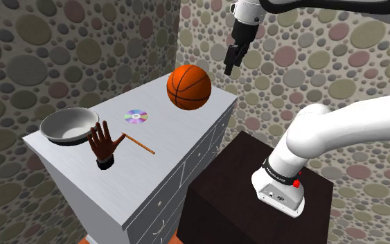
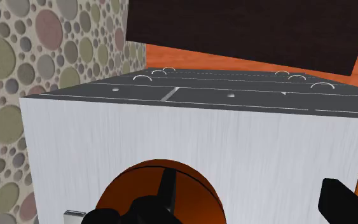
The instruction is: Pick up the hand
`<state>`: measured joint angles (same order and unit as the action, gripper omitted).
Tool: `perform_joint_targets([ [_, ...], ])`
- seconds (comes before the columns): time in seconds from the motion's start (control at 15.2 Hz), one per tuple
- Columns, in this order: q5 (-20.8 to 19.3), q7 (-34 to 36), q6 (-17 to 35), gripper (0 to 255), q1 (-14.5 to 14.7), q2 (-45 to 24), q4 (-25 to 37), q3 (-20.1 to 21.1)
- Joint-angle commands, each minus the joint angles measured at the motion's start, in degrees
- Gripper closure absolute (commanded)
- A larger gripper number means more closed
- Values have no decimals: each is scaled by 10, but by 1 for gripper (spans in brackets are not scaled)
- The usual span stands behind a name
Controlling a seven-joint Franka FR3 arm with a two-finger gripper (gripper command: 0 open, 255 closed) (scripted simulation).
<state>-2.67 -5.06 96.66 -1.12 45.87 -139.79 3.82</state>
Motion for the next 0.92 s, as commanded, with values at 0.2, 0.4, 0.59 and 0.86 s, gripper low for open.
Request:
perform_joint_targets([
  [0.2, 9, -16, 52, 0, 21, -41, -2, 11],
  [0.4, 18, -32, 102, 0, 41, -84, 1, 24],
  [0.59, 24, -49, 150, 0, 60, -128, 8, 36],
  [0.86, 31, -70, 208, 0, 84, -189, 24, 55],
])
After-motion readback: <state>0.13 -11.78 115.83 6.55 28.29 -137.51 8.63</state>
